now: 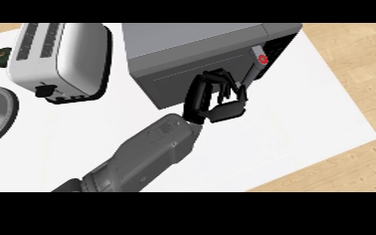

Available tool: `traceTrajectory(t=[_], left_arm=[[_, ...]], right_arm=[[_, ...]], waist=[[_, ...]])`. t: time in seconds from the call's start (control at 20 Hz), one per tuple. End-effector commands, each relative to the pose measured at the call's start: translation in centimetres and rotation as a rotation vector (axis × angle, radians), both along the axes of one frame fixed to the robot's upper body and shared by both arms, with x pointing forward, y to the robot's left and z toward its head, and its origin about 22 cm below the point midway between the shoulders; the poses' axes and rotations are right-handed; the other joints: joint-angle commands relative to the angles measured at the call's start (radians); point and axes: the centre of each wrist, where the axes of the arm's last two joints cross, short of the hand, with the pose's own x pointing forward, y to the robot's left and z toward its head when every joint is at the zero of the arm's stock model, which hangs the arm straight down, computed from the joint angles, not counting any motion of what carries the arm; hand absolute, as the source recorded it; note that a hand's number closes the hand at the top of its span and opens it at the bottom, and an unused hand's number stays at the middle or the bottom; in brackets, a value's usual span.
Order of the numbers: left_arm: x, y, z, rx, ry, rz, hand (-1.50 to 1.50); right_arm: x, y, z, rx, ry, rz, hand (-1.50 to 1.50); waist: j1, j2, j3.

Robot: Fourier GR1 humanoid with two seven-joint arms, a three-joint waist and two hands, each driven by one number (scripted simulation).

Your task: Pick up the milk, place it into the microwave and close the microwave

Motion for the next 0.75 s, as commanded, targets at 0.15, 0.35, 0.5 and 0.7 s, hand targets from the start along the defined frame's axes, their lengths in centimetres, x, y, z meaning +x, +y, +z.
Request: traceTrajectory(t=[0.15, 0.35, 0.5, 0.7], left_arm=[[2.4, 0.0, 1.9, 0.015, -0.008, 0.029, 1.5], [2.4, -0.2, 2.0, 0.01, -0.009, 0.027, 1.5], [2.5, -0.1, 1.9, 0.005, -0.009, 0.032, 1.5], [2.5, -0.3, 2.1, 0.005, -0.009, 0.034, 1.5]], right_arm=[[0.7, -1.1, 0.2, 0.039, -0.003, 0.012, -1.5], [0.8, -1.8, 0.9, 0.025, -0.001, 0.021, -1.5], [1.0, -2.3, 0.8, 0.041, -0.003, 0.027, -1.5], [1.1, -2.9, 1.2, 0.034, 0.009, 0.024, -1.5]], waist=[[0.0, 0.012, -0.003], [-0.008, 0.012, -0.003], [-0.004, 0.015, -0.001], [-0.008, 0.014, -0.002]])
